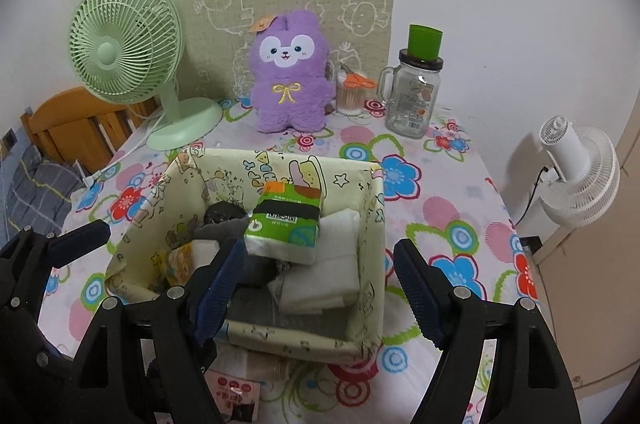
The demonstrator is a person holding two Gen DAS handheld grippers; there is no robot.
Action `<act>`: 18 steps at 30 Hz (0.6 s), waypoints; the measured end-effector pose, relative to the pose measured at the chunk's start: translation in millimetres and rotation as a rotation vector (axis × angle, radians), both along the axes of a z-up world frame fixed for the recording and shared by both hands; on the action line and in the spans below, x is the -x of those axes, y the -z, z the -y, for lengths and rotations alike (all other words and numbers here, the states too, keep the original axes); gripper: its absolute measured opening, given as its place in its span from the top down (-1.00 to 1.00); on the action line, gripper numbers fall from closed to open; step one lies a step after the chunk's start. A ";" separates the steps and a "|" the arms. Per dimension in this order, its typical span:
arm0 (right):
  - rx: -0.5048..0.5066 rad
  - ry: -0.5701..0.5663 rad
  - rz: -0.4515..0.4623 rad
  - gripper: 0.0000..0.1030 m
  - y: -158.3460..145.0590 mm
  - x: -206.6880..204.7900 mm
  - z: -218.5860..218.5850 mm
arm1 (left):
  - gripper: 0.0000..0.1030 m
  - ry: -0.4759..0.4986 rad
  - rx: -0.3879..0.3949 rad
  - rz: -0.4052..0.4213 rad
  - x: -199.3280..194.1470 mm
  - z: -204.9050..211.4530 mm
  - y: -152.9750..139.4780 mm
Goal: Organize soft objects
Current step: 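Lower both tissue packs into the box and open both tools, then withdraw both tools from the box toward the pink packet and white roll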
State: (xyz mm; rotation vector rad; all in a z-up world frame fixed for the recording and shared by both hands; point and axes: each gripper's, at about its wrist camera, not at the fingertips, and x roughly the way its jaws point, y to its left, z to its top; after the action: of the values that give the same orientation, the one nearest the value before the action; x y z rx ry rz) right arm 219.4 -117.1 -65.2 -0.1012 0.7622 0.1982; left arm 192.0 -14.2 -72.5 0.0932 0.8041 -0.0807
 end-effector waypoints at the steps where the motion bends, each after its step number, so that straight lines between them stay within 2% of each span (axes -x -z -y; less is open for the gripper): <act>1: 0.001 0.001 0.004 -0.54 -0.9 3.0 0.6 | -0.99 0.003 0.002 0.004 2.2 0.4 -0.7; 18: -0.003 -0.004 0.040 -0.54 -12.8 44.3 10.9 | -0.99 0.018 0.014 0.033 39.4 11.5 -9.7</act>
State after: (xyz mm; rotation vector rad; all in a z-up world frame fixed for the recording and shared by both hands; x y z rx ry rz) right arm 175.1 -128.0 -52.4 -0.1036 0.7215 0.2005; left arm 152.6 -25.7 -62.8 0.0880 0.7694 -0.1015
